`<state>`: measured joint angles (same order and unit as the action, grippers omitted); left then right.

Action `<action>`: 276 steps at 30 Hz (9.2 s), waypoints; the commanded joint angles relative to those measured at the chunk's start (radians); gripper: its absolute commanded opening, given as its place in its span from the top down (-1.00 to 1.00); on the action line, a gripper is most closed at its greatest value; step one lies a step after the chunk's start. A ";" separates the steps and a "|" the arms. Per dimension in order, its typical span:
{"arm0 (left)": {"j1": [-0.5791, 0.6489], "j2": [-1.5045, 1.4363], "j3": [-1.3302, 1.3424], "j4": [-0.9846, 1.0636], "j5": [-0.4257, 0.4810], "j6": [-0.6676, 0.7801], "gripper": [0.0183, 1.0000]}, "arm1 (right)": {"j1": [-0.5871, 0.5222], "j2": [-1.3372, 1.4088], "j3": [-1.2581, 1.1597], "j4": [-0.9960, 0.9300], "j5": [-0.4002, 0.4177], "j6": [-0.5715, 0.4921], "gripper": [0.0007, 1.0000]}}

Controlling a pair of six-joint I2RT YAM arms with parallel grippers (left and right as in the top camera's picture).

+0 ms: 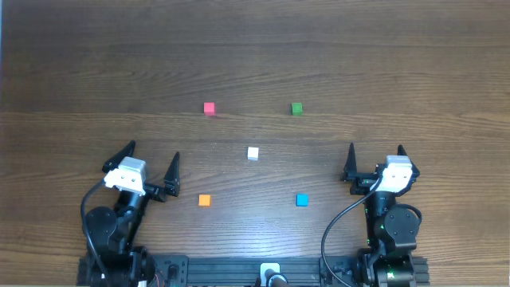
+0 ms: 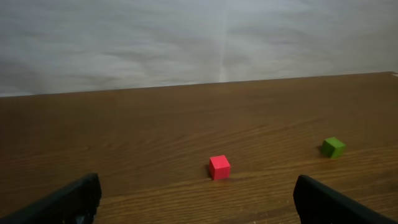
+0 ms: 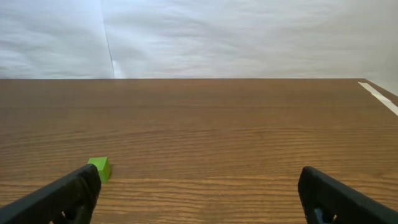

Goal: Stack Cubes

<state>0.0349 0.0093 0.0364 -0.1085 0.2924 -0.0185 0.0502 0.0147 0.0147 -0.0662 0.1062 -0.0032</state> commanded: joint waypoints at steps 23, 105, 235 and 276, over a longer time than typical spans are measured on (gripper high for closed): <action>-0.004 -0.003 -0.006 0.002 0.010 0.011 -1.00 | -0.009 -0.009 -0.010 0.003 -0.008 -0.002 -0.99; -0.315 2.067 1.464 -0.687 -0.287 -0.316 -0.90 | -0.008 -0.009 -0.010 0.003 -0.008 -0.002 -0.98; -0.789 1.949 1.274 -0.713 -0.398 -0.831 0.37 | -0.009 -0.009 -0.010 0.003 -0.008 -0.002 -0.98; -0.846 1.213 0.632 -0.702 -0.367 -0.941 -0.98 | -0.009 -0.009 -0.010 0.003 -0.008 -0.002 -0.99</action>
<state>-0.8116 1.2423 0.7341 -0.8562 -0.1196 -0.9363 0.0479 0.0139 0.0143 -0.0658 0.1062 -0.0040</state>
